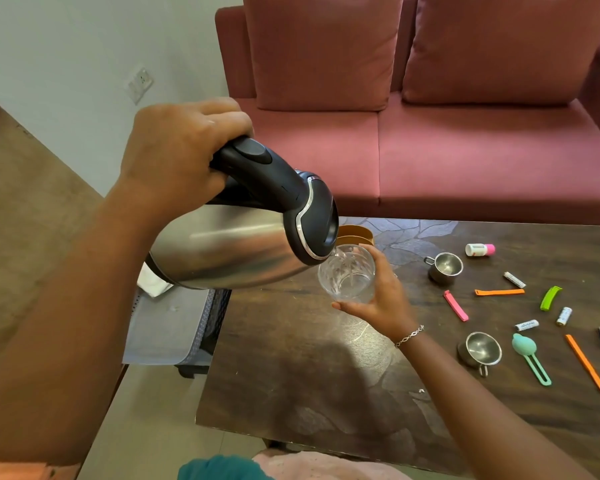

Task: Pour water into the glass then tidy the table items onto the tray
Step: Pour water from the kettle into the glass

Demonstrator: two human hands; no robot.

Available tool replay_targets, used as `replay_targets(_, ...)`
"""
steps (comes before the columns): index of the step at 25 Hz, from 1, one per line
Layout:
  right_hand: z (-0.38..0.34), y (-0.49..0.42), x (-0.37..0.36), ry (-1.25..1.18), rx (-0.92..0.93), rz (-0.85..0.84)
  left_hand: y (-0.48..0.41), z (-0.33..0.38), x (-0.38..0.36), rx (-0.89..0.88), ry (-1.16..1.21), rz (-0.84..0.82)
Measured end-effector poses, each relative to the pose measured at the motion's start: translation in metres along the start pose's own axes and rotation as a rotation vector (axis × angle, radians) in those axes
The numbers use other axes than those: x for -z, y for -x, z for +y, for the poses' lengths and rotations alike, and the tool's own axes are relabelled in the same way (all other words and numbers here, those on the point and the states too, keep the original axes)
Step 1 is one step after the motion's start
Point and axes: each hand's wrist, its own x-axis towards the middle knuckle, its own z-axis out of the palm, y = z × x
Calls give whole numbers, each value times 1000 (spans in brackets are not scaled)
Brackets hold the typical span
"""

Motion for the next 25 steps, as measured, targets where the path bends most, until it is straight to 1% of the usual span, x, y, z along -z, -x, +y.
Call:
replay_targets(5,3,0,-1,-3,-9,-4,-3,-3,6,-27,-5,12)
replay_targets(13,5,5,0,-14,-4,-22,-3,-3,11,-7,-23,28)
replay_targets(25,12,9,0,-2,-13,-24,0,-2,8,9,-45,0)
